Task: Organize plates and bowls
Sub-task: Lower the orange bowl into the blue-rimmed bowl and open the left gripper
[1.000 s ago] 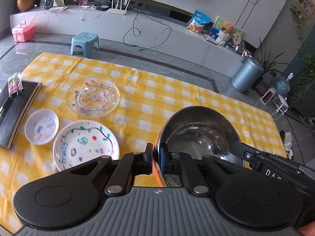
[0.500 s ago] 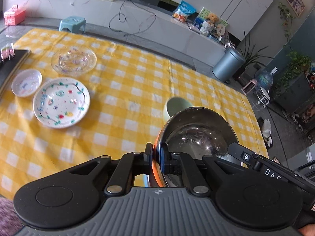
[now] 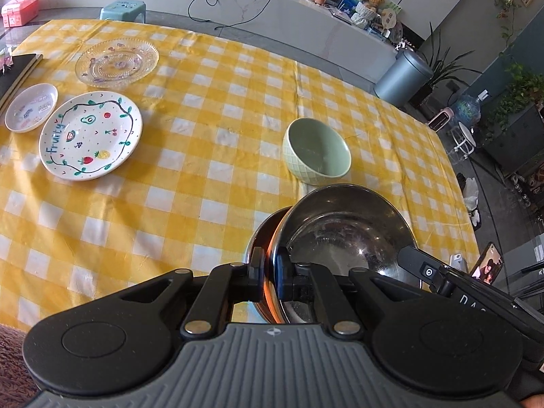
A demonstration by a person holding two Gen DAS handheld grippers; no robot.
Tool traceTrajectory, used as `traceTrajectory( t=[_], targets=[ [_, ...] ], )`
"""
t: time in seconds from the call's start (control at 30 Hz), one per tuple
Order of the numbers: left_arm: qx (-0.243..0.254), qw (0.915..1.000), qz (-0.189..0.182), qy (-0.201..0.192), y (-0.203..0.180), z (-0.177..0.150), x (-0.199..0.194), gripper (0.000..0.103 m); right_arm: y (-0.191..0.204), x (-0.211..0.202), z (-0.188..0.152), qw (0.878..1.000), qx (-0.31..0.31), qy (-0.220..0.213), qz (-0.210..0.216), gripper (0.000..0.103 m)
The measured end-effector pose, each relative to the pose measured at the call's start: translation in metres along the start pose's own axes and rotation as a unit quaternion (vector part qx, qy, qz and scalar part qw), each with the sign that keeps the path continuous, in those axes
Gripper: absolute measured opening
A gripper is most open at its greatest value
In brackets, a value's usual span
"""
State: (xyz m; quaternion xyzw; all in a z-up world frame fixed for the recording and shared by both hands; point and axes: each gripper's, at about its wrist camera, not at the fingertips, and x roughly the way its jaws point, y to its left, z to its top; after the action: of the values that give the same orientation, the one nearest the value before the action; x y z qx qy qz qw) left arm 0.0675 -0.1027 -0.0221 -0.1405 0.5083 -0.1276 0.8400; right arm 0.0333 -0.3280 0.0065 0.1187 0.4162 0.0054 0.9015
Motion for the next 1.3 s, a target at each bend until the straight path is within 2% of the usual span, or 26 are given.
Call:
traceTrajectory(
  t=[0.27, 0.6, 0.73, 0.87, 0.93, 1.0, 1.1, 1.3],
  targets=[
    [0.009, 0.9998, 0.01, 0.013, -0.004, -0.001, 0.012, 0.007, -0.001, 0.013, -0.002, 1.0, 0.001, 0.009, -0.005, 0.004],
    [0.03, 0.9992, 0.026, 0.01, -0.008, -0.001, 0.021, 0.007, 0.004, 0.025, -0.002, 0.999, -0.013, 0.029, -0.025, 0.004],
    [0.035, 0.9989, 0.028, 0.01, -0.008, -0.001, 0.024, 0.007, 0.005, 0.026, -0.003, 0.999, -0.019, 0.029, -0.029, 0.009],
    [0.033, 0.9992, 0.02, 0.006, -0.007, 0.0, 0.023, 0.013, 0.008, 0.026, -0.004, 0.999, -0.029, 0.025, -0.037, 0.014],
    [0.036, 0.9992, 0.016, 0.004, -0.007, 0.0, 0.022, 0.019, 0.009, 0.025, -0.004, 0.999, -0.033, 0.019, -0.037, 0.027],
    [0.04, 0.9991, 0.013, -0.001, -0.008, 0.0, 0.019, 0.031, 0.009, 0.024, -0.004, 0.999, -0.032, 0.017, -0.033, 0.031],
    [0.049, 0.9987, 0.012, -0.012, -0.009, 0.0, 0.013, 0.042, 0.006, 0.021, -0.003, 0.999, -0.027, 0.011, -0.025, 0.037],
    [0.054, 0.9977, -0.001, -0.042, -0.008, 0.003, -0.002, 0.053, 0.002, 0.01, -0.003, 1.0, -0.014, -0.02, 0.008, 0.049]
  ],
)
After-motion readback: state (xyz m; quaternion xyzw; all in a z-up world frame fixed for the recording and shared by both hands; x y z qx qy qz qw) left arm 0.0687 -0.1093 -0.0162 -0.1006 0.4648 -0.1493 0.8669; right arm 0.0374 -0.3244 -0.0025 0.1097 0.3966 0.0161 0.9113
